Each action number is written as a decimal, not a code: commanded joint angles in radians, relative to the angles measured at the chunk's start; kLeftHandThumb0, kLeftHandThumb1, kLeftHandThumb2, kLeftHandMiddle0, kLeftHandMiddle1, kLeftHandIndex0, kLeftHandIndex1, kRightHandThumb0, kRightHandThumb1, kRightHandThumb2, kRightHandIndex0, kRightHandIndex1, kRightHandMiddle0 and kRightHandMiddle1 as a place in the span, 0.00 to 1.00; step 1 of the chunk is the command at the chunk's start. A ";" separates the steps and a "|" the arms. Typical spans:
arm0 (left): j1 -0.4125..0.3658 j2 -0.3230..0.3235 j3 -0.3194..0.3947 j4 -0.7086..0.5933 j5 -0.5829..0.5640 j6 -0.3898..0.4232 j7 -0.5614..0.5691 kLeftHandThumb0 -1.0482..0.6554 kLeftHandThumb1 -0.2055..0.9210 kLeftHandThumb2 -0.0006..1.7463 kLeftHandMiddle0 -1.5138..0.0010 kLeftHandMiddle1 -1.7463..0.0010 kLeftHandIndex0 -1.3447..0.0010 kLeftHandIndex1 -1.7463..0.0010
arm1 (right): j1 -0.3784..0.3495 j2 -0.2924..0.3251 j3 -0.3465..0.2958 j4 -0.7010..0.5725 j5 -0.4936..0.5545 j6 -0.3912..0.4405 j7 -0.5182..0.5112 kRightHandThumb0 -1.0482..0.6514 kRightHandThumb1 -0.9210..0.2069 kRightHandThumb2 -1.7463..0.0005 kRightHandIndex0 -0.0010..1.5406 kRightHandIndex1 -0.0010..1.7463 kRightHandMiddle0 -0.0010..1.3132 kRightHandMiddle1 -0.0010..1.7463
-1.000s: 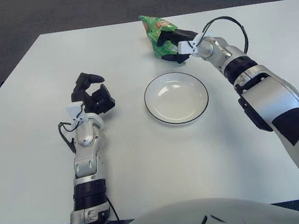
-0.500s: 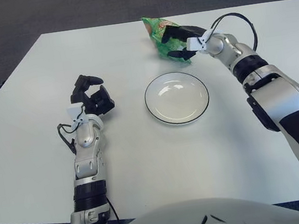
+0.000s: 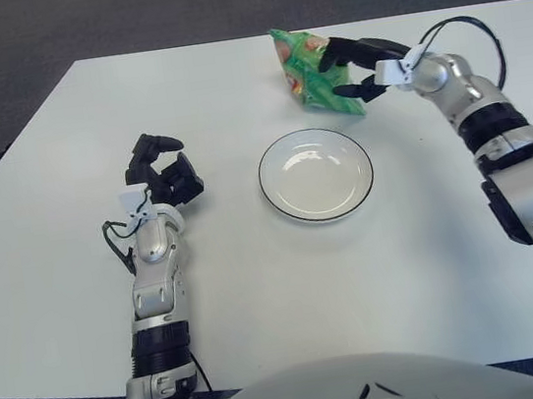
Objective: Put the snack into the plate.
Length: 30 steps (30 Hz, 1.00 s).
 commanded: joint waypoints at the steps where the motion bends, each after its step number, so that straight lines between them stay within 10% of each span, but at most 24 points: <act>1: 0.117 -0.062 -0.012 0.066 0.010 0.005 0.013 0.33 0.47 0.75 0.12 0.00 0.55 0.00 | 0.059 -0.031 -0.024 -0.101 0.044 0.018 0.064 0.19 0.00 0.59 0.13 0.50 0.00 0.71; 30: 0.086 -0.035 -0.003 0.084 0.013 0.043 0.007 0.33 0.46 0.76 0.11 0.00 0.54 0.00 | 0.307 -0.189 -0.169 -0.494 0.145 0.139 0.200 0.24 0.06 0.58 0.09 0.44 0.00 0.74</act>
